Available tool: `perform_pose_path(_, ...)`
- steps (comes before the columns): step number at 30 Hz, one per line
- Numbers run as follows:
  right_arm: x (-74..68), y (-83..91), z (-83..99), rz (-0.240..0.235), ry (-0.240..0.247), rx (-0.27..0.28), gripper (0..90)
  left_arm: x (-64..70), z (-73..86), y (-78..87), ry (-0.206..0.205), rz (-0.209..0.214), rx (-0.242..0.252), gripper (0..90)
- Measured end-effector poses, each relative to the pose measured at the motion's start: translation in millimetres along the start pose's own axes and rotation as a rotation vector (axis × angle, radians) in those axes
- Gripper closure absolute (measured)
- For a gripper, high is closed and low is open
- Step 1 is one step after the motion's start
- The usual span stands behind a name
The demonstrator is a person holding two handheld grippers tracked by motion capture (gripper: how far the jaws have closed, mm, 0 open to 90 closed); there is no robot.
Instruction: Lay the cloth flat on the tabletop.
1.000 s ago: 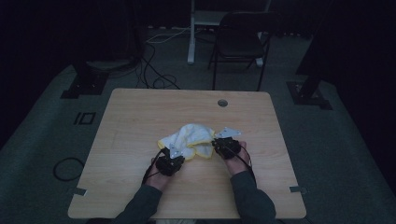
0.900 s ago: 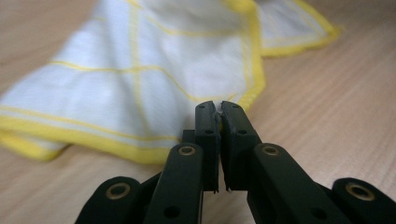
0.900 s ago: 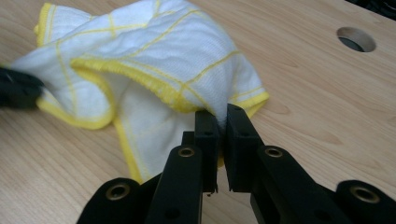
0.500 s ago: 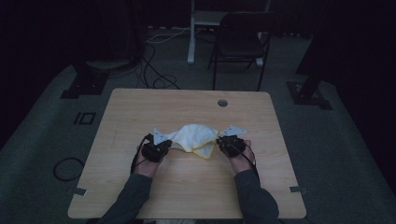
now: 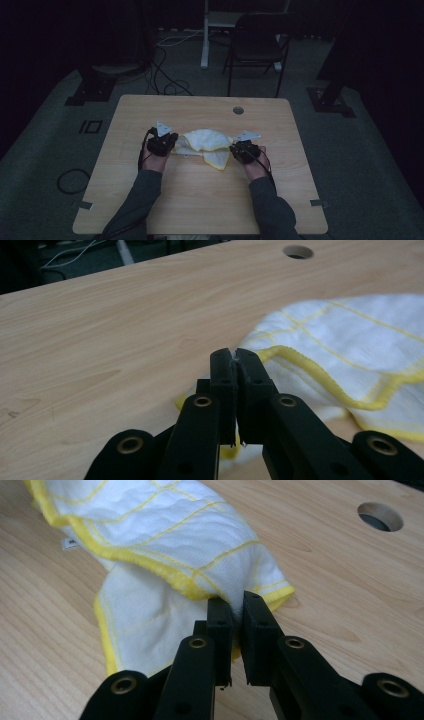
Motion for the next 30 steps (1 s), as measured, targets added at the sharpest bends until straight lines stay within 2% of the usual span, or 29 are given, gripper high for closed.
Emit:
perform_pose_path(1,0.0,0.0,0.0,0.000,0.000,0.000,84.0,0.0,0.0,0.0,0.000,0.000,0.000,87.9)
perform_pose_path(2,1.7,-3.3,-1.8,-0.006,-0.008,-0.008,84.0,-6.3,-1.8,-6.8,0.014,-0.010,-0.006,87.9)
perform_pose_path(7,6.6,-12.6,-5.8,-0.018,-0.035,-0.027,84.1,-21.1,2.3,-26.4,0.061,-0.031,-0.046,87.9)
perform_pose_path(9,8.0,-15.2,-6.2,-0.015,-0.035,-0.034,84.1,-23.6,4.3,-30.1,0.062,-0.038,-0.059,87.8)
perform_pose_path(11,10.5,-21.8,-7.5,-0.014,-0.042,-0.050,84.3,-29.3,12.0,-42.0,0.079,-0.048,-0.102,87.7)
perform_pose_path(13,11.8,-24.3,-8.0,-0.012,-0.045,-0.057,84.3,-30.9,14.7,-45.9,0.086,-0.047,-0.118,87.0)
perform_pose_path(14,14.0,-29.2,-9.8,-0.011,-0.050,-0.070,84.2,-32.9,19.4,-52.6,0.100,-0.044,-0.146,86.4)
perform_pose_path(16,15.1,-31.7,-11.3,-0.009,-0.053,-0.076,84.2,-32.9,19.4,-52.6,0.100,-0.044,-0.146,85.7)
perform_pose_path(17,15.1,-31.7,-11.3,-0.009,-0.053,-0.076,84.3,-34.4,22.2,-56.3,0.115,-0.039,-0.162,85.7)
perform_pose_path(18,18.8,-38.3,-16.3,-0.001,-0.060,-0.093,84.3,-35.9,22.5,-57.2,0.130,-0.038,-0.164,81.0)
perform_pose_path(19,19.8,-39.6,-18.3,0.003,-0.060,-0.096,84.2,-35.9,22.5,-57.2,0.130,-0.038,-0.164,76.5)
perform_pose_path(20,20.9,-40.7,-20.2,0.004,-0.062,-0.099,84.2,-37.6,21.4,-55.6,0.157,-0.021,-0.157,71.9)
perform_pose_path(21,20.9,-40.7,-20.2,0.004,-0.062,-0.099,84.2,-37.6,21.4,-55.6,0.157,-0.021,-0.157,69.2)
perform_pose_path(22,23.0,-42.4,-23.6,0.009,-0.062,-0.107,84.2,-38.5,18.7,-50.5,0.181,0.000,-0.141,67.5)
perform_pose_path(23,23.0,-42.4,-23.6,0.009,-0.062,-0.107,84.2,-38.5,18.7,-50.5,0.181,0.000,-0.141,66.4)
perform_pose_path(24,24.2,-42.8,-26.0,0.014,-0.058,-0.106,84.2,-38.1,13.4,-42.0,0.189,0.006,-0.114,65.0)
perform_pose_path(25,24.2,-42.8,-26.0,0.014,-0.058,-0.106,84.2,-38.1,13.4,-42.0,0.189,0.006,-0.114,64.5)
perform_pose_path(26,25.2,-43.3,-27.6,0.015,-0.061,-0.108,84.2,-33.8,7.0,-31.8,0.187,0.016,-0.081,64.0)
perform_pose_path(27,25.2,-43.3,-27.6,0.015,-0.061,-0.108,84.2,-33.8,7.0,-31.8,0.187,0.016,-0.081,64.0)
perform_pose_path(29,25.4,-43.7,-29.0,0.016,-0.058,-0.107,84.2,-26.3,1.3,-22.7,0.169,0.034,-0.049,64.0)
perform_pose_path(30,25.3,-44.1,-29.7,0.018,-0.057,-0.108,84.2,-17.7,-1.8,-15.1,0.162,0.049,-0.023,64.4)
Point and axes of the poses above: each handheld gripper's, and its own axes: y roughly backward along the jaws, z roughly out of its underside, x roughly to its right, the point moved 9 cm from there along -y, roughly forward along the jaws, and after that the axes turned 7 degrees about z, right-handed, at the moved point
